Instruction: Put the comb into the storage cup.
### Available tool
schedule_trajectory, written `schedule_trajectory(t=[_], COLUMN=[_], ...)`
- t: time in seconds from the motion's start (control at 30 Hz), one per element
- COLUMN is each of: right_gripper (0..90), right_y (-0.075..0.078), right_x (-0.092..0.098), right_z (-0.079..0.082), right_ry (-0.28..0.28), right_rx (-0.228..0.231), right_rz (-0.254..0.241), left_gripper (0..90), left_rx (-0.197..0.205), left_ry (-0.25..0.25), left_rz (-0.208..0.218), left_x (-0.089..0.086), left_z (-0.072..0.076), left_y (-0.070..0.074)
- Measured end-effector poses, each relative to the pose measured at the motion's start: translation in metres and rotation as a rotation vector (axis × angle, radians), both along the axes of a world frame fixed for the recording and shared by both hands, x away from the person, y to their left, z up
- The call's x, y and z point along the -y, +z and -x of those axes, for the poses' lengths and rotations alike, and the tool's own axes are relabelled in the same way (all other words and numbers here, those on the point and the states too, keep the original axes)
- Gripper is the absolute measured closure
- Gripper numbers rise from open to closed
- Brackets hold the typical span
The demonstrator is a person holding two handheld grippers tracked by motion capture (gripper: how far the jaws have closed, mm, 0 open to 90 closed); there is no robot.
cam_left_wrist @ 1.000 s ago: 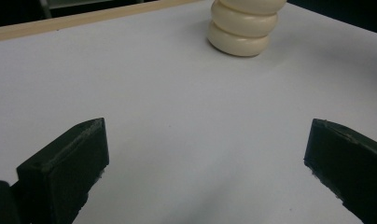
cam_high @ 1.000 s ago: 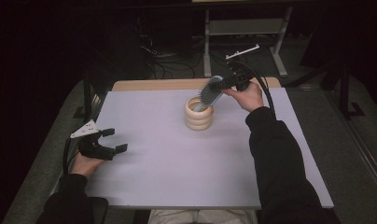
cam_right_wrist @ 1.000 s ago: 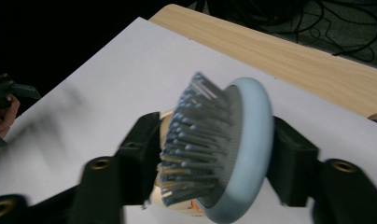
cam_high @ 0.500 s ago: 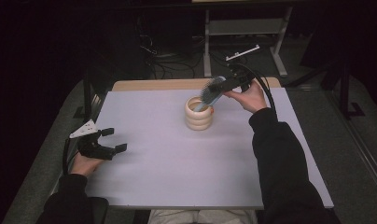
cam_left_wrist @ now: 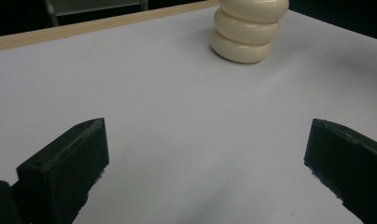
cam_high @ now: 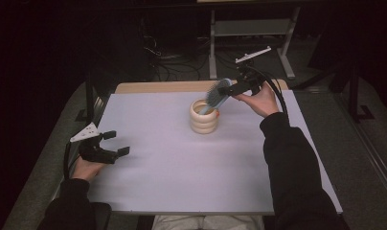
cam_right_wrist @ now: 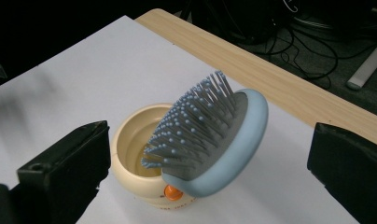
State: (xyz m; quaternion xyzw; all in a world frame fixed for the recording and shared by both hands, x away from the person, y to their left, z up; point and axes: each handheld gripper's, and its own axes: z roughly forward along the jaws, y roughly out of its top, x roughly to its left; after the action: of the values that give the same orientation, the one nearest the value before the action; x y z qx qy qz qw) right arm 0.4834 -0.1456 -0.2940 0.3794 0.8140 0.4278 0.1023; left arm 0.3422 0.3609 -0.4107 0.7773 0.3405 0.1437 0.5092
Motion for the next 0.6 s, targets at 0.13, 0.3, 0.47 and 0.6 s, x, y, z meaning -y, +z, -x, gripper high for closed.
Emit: schedule_trajectory(t=[0.13,0.3,0.47,0.6], right_gripper=[0.0,0.0,0.0,0.0], right_y=[0.001,0.001,-0.002,-0.004], right_x=[0.007,0.015,0.023,0.030], right_z=[0.004,0.010,0.016,0.021], right_ry=[0.004,0.002,-0.007,-0.009], right_rx=[0.001,0.015,0.023,0.029], right_rz=[-0.017,-0.023,-0.040,-0.043], left_gripper=[0.0,0.0,0.0,0.0], left_rx=[0.012,0.019,0.029,0.024], left_ry=[0.010,0.017,0.016,0.009], left_rz=[0.031,0.048,0.065,0.060], left_x=[-0.003,-0.004,-0.003,-0.001], left_z=[0.003,0.005,0.007,0.007], left_y=[0.004,0.005,0.007,0.007])
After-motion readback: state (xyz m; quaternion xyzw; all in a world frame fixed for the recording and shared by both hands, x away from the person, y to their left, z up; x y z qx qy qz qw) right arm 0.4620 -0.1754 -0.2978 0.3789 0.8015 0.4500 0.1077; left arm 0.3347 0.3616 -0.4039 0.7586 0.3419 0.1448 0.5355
